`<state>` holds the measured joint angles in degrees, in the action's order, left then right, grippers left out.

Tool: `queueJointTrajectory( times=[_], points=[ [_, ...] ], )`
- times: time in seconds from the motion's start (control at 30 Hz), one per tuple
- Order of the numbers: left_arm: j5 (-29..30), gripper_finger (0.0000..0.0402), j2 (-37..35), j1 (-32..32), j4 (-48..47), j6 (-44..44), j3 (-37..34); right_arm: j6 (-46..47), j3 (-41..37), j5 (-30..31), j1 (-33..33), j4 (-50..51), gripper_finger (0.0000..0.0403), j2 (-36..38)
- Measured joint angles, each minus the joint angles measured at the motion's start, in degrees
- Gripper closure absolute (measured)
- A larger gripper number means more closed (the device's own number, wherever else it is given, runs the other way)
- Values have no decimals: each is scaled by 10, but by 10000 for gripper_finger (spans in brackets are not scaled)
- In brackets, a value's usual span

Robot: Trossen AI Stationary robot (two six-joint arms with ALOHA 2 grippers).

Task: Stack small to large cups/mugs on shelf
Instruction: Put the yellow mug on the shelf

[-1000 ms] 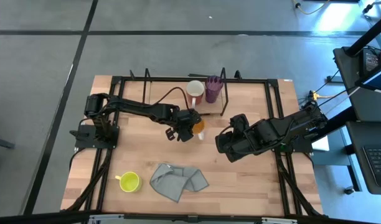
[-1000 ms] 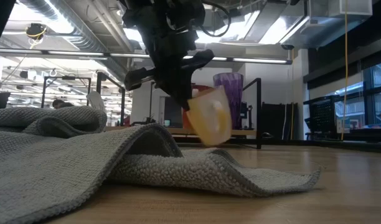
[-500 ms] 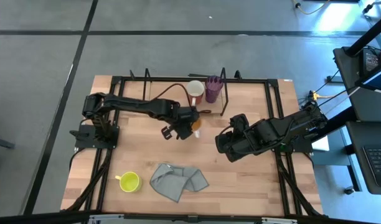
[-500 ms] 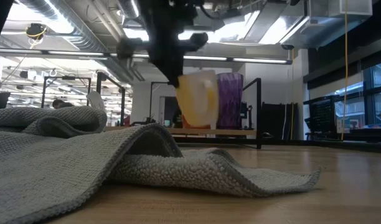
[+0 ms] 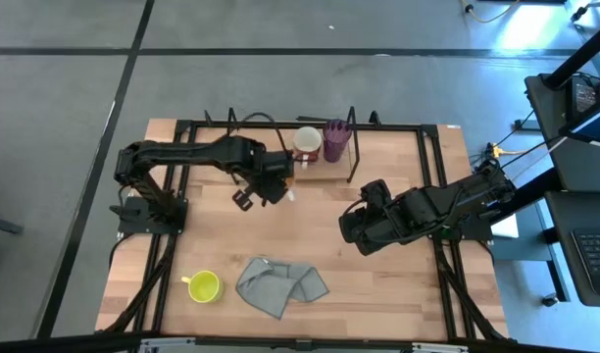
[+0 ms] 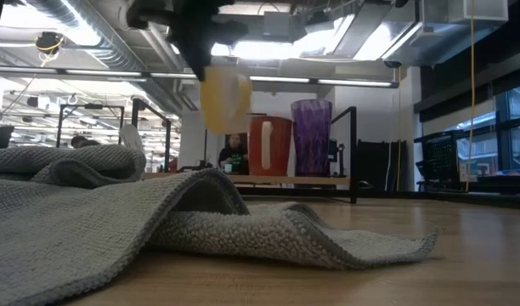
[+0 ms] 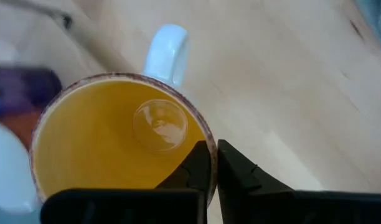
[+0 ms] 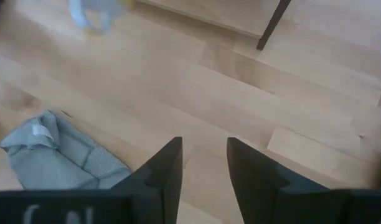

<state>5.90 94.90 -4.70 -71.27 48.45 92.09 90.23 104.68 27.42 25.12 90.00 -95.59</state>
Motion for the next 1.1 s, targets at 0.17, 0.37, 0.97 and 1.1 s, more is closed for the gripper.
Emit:
queueJointTrajectory(
  times=[0.17, 0.37, 0.97, 1.1],
  points=[
    [2, 395, -17, -24, -23, 19, -1, -5, 0, -1, 4, 0, 276, 0],
    [-16, 395, -22, -74, 4, 50, -22, -5, 0, -5, 10, 0, 276, 1],
    [-58, 393, -21, -198, 114, 128, -110, 2, 0, -32, 10, -1, 276, 1],
    [-51, 393, -21, -219, 120, 127, -110, 2, 0, -32, 10, -1, 276, 1]
  ],
)
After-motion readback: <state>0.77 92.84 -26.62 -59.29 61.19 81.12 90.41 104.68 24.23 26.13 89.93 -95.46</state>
